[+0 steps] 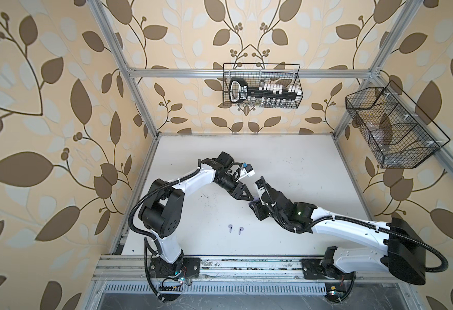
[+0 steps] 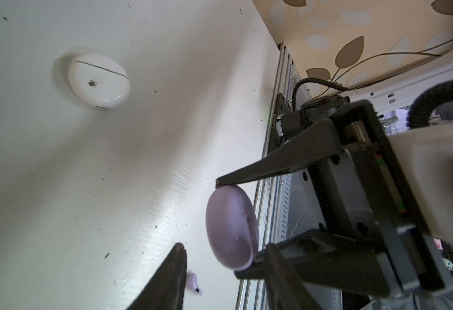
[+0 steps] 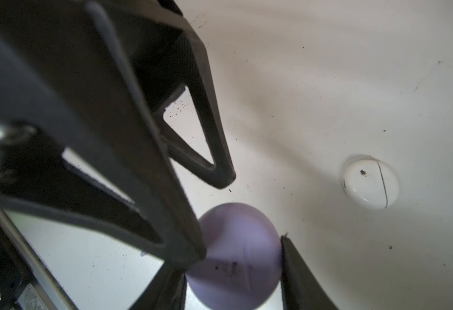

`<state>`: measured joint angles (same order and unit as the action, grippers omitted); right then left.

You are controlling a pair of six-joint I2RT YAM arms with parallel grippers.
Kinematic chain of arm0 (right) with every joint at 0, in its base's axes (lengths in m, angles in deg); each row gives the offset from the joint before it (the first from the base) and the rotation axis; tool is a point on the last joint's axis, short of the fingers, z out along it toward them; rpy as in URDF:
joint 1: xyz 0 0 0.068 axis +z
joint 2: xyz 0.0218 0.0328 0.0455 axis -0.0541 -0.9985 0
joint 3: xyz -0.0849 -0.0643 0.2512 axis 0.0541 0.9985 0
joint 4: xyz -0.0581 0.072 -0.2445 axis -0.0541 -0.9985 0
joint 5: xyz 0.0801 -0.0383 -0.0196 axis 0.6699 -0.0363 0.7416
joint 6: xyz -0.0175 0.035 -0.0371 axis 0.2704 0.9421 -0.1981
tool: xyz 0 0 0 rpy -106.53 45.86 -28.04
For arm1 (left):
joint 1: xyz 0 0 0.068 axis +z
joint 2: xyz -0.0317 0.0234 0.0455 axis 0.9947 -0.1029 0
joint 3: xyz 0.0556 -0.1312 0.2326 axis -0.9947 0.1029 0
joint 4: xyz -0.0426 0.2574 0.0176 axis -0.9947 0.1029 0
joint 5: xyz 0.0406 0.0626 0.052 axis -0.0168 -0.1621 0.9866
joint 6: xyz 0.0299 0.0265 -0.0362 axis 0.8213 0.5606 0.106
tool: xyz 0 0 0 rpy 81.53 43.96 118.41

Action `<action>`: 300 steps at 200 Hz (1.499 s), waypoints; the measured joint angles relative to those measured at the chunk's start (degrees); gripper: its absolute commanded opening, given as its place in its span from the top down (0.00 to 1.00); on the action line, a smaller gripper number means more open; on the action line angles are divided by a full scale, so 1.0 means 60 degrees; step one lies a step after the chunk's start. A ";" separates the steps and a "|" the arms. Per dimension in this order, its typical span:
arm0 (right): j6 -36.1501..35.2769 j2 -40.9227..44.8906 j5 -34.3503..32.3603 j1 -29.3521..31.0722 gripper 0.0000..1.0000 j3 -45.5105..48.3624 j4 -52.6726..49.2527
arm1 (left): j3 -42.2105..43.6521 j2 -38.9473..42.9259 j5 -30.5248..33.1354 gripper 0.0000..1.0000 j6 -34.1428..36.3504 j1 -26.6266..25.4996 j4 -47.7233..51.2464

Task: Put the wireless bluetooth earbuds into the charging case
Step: 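Lift the lilac case toward the left gripper while the left gripper grasps it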

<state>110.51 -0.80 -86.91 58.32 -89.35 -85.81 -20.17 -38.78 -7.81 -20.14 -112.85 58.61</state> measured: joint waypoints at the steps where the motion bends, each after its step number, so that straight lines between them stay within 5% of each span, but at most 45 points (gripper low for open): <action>1: -0.0004 0.0004 0.0000 0.0000 0.67 0.0000 -0.0004 | -0.0007 0.0000 0.0000 0.51 0.0004 -0.0018 0.0007; 300: -0.0503 0.0455 -0.0525 0.0390 0.67 0.0102 -0.0164 | -0.1388 -0.1490 -0.1523 0.63 0.1472 -0.0280 0.2528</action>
<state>107.50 1.93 -90.06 60.66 -88.74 -86.80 -28.49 -47.72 -16.95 -11.31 -114.53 73.78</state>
